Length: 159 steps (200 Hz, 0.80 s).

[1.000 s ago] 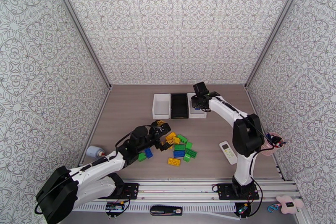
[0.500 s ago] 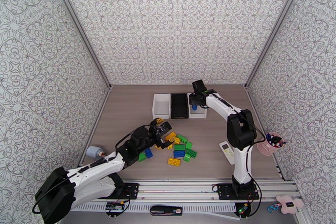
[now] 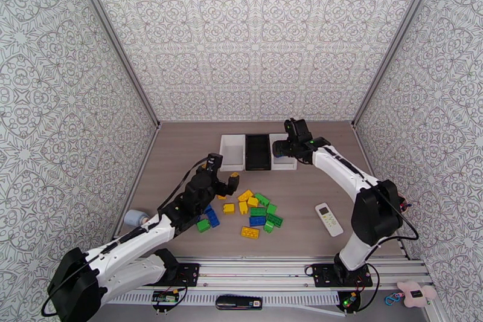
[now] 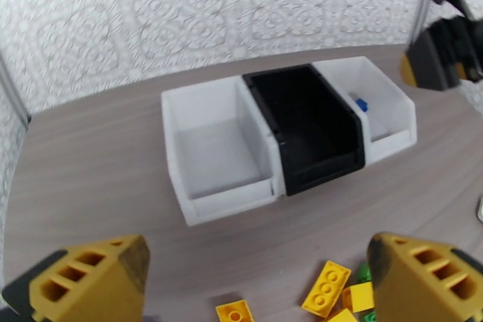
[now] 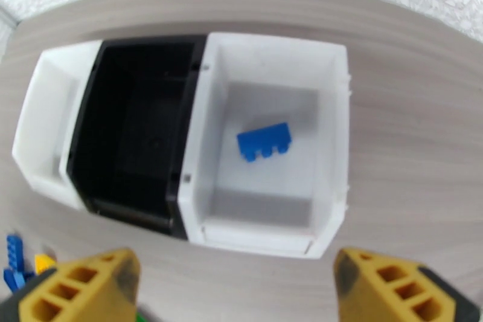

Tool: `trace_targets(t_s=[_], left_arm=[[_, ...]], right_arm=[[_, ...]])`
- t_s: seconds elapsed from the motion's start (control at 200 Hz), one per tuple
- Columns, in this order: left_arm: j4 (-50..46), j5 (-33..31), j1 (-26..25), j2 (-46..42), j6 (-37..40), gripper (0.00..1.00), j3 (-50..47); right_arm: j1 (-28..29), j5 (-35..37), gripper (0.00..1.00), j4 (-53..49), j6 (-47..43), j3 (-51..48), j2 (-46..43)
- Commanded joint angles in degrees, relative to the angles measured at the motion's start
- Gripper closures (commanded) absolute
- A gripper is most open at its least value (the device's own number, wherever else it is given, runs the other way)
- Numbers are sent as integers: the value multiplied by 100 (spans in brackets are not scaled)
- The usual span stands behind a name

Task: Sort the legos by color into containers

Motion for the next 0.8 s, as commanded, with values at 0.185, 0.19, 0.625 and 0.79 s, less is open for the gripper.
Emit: trace_targets(t_s=[0.185, 0.19, 0.625, 0.79], left_arm=[[-2808, -235, 537, 706, -1631, 0, 1145], [-2829, -217, 551, 722, -1639, 0, 1163], [-4177, 1049, 943, 2603, -2091, 0, 2392], [-4599, 1164, 883, 3239, -2173, 2, 2757]], right_arm=[[202, -695, 1, 177, -194, -835, -893], [205, -696, 1, 173, -194, -840, -902], [310, -778, 0, 278, -22, -1223, -1094], [309, -733, 0, 247, 0, -1266, -1086]])
